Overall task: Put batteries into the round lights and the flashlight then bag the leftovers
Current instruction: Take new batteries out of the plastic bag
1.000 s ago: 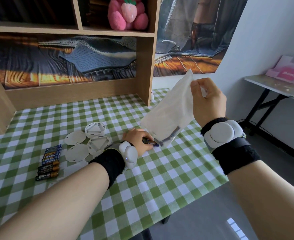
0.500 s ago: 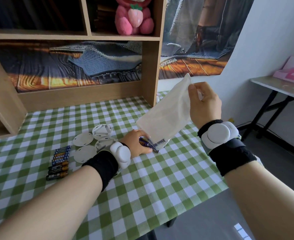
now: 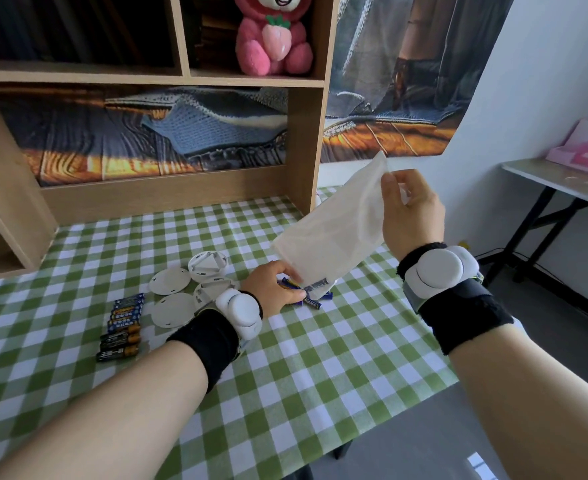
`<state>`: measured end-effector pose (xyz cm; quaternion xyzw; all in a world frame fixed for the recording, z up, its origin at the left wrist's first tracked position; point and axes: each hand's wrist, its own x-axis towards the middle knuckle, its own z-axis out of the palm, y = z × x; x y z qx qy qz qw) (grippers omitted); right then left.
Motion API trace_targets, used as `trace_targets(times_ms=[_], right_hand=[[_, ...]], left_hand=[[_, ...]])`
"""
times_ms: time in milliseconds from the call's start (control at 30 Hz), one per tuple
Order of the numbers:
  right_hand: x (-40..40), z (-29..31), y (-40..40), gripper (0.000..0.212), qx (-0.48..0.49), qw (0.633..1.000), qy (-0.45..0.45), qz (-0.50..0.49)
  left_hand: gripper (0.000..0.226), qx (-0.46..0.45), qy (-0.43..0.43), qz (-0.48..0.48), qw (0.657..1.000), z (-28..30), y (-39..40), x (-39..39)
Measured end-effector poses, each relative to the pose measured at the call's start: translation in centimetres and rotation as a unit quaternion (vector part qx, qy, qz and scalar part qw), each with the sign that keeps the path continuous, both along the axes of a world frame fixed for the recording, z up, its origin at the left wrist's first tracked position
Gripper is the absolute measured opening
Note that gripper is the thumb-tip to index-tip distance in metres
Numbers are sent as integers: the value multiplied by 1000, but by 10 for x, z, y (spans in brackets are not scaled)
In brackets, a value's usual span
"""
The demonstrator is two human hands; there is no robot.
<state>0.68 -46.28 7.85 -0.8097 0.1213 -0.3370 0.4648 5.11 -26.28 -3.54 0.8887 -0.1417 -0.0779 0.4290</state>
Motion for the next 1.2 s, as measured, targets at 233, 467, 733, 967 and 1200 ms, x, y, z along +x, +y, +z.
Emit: trace_targets(times_ms=[233, 467, 733, 967, 1200], right_hand=[[4, -4, -6, 25, 30, 999, 8, -20], [10, -15, -11, 23, 63, 998, 21, -24], [11, -18, -19, 24, 78, 996, 17, -31], [10, -17, -20, 24, 60, 998, 11, -32], [7, -13, -26, 28, 62, 997, -15, -51]], left_hand=[[22, 45, -19, -43, 998, -4, 0, 4], [34, 84, -42, -40, 995, -9, -1, 5], [18, 21, -29, -22, 999, -3, -2, -1], [39, 23, -19, -54, 998, 2, 0, -4], [39, -29, -4, -33, 999, 7, 1, -3]])
